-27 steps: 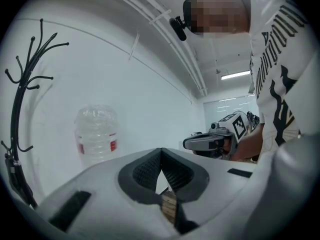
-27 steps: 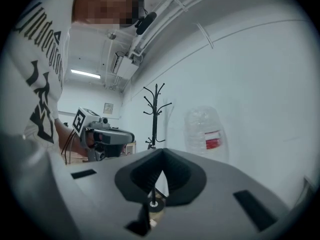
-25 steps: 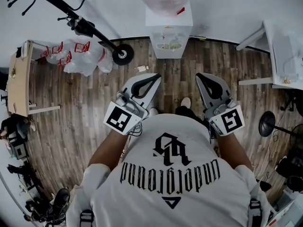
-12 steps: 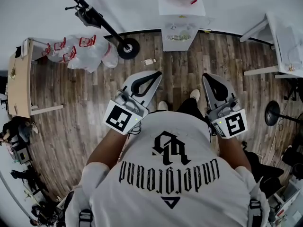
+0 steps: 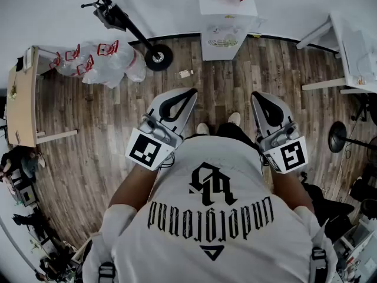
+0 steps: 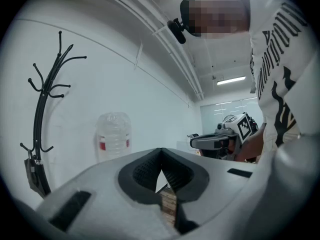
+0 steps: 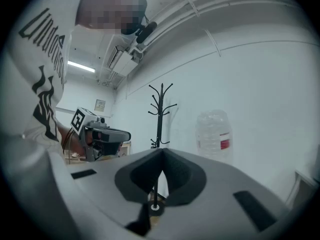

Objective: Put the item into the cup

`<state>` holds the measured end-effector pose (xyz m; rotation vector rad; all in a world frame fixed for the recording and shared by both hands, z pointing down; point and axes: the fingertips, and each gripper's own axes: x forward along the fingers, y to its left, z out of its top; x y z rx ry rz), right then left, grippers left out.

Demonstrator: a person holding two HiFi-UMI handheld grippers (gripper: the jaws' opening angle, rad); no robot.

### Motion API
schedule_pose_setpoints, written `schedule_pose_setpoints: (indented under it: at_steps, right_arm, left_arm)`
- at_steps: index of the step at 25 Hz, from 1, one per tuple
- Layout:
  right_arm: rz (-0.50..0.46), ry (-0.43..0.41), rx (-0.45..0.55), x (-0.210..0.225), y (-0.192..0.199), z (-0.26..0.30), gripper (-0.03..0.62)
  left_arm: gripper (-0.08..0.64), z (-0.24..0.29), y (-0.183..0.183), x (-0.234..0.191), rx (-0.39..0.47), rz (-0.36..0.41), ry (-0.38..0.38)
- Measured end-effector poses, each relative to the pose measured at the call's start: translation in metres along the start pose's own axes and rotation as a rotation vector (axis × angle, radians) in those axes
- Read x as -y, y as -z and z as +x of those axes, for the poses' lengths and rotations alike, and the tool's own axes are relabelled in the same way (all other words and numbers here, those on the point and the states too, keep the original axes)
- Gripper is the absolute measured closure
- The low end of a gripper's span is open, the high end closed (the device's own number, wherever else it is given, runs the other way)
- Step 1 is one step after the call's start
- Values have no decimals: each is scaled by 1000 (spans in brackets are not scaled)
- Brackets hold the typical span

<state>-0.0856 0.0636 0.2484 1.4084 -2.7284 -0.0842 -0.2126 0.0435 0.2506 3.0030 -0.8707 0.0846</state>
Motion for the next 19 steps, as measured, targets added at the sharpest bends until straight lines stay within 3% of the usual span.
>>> schedule_pose_setpoints:
  at_steps: [4, 19]
  right_arm:
    - [-41, 2, -7, -2, -1, 3, 586]
    - [-20, 8, 4, -5, -4, -3, 588]
  left_arm:
    - [554, 0, -1, 0, 7, 5, 7]
    - [554, -1, -5, 8, 31, -6, 18]
